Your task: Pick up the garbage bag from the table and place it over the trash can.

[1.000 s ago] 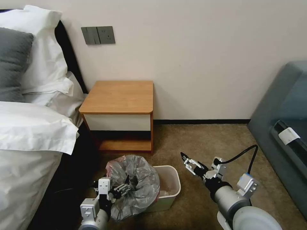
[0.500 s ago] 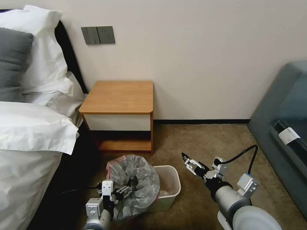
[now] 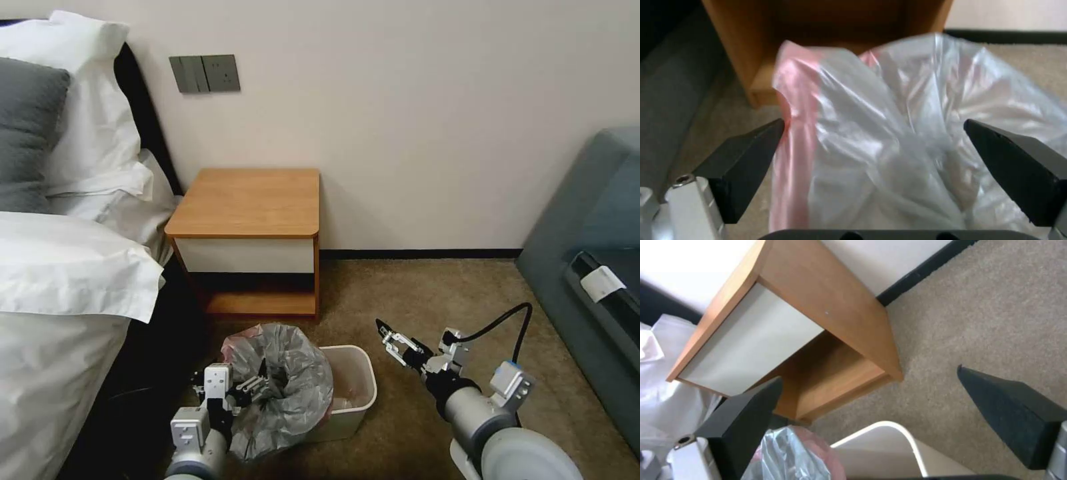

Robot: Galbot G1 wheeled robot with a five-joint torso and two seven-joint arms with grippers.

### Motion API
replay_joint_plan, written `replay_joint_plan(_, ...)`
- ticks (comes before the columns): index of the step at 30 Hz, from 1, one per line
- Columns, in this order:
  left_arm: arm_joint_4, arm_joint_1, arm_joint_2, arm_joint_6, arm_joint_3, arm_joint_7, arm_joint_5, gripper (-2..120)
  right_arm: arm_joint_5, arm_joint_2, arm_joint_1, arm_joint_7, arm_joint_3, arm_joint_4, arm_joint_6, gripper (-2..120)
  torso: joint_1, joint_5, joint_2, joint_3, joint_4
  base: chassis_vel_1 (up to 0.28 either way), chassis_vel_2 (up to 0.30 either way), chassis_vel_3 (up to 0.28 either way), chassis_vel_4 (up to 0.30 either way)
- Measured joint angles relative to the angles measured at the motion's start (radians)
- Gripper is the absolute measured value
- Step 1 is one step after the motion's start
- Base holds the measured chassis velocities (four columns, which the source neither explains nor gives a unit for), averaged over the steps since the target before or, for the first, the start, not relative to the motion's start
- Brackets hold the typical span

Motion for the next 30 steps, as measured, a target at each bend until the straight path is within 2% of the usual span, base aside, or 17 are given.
replay_joint_plan(19,0.101,-0.042,-0.004,0.004,0.009,0.001,-0.036,100,-0.017,0.021,-0.012,-0.001,0.007,0.000,0.002,100,0.000,0.0000,0.000,0.000,0.0000,0.000,0.000,0.000,0.000)
replay_joint_plan(30,0.151,-0.091,-0.015,0.030,0.020,-0.014,-0.096,99,-0.018,0.020,-0.008,0.004,0.013,-0.002,0.008,100,0.000,0.0000,0.000,0.000,0.0000,0.000,0.000,0.000,0.000)
